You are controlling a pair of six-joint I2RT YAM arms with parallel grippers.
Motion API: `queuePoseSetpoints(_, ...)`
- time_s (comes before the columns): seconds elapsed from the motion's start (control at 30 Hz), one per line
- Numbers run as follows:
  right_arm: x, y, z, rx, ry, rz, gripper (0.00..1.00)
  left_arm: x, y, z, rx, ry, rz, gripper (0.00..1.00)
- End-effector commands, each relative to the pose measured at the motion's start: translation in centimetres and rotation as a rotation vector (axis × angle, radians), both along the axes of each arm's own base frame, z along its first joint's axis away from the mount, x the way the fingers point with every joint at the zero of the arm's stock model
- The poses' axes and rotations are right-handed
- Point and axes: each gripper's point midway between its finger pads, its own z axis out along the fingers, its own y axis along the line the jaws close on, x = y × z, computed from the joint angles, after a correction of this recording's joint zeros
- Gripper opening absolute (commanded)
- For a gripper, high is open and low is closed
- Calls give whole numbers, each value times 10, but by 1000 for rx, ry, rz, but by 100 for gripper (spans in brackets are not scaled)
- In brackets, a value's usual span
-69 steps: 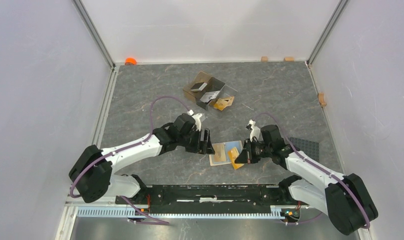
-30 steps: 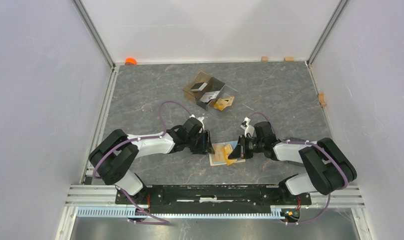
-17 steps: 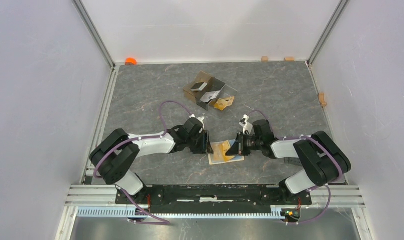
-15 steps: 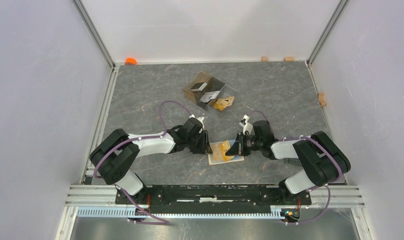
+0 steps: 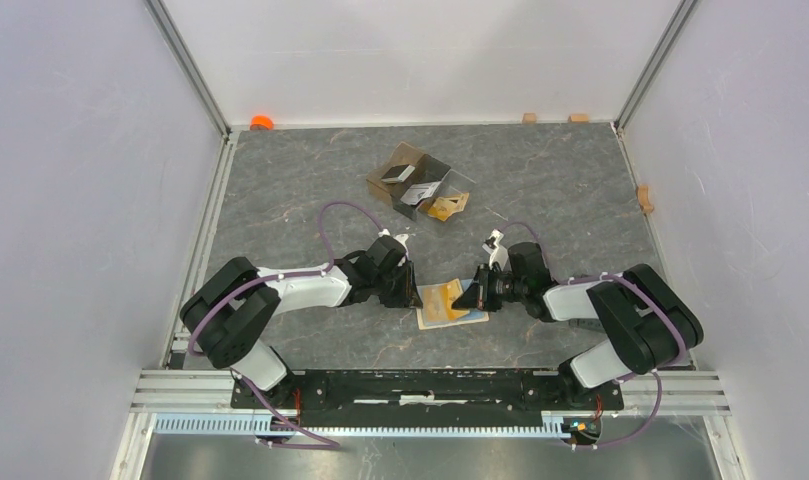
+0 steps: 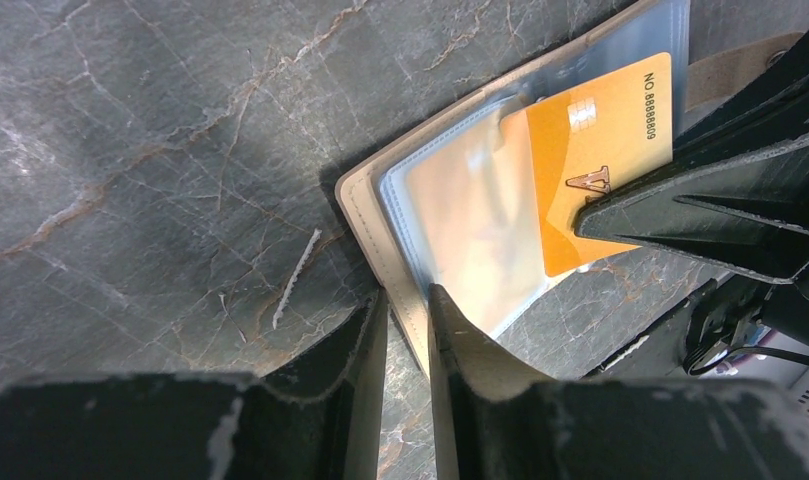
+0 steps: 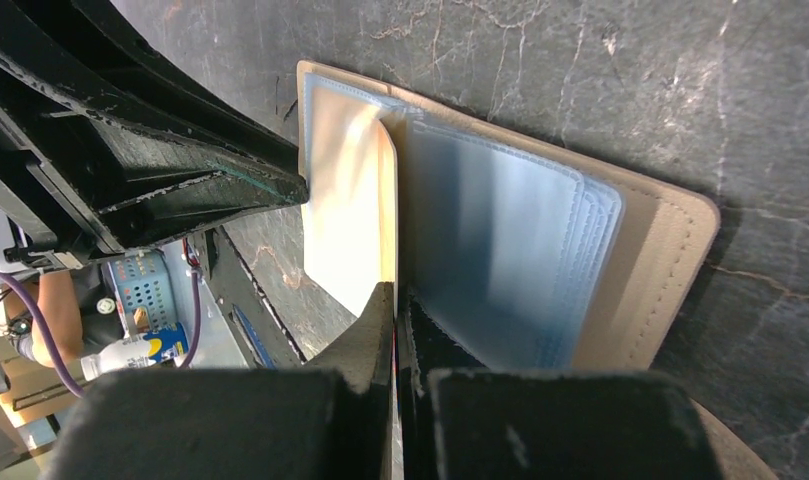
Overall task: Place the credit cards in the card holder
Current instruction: Insert the credit card into the card holder.
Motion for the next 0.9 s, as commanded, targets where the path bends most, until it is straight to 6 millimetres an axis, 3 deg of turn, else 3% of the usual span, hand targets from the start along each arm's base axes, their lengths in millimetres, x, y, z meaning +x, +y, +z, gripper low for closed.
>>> queuePoseSetpoints(0.0, 5, -12, -21, -79, 5, -74, 0, -4, 11, -18, 77, 11, -13, 28)
queuePoseSetpoints(0.47, -10, 2, -30, -64, 39, -53, 1, -4, 8, -15, 60, 7, -21, 25)
queuePoseSetpoints(0.63, -9, 3, -25, -67, 11, -49, 12, -4, 11, -16, 71, 4, -11, 21)
queuePoseSetpoints(0.87, 7, -11, -14, -195, -94, -44, 31, -5, 16, -20, 86, 11, 0, 6)
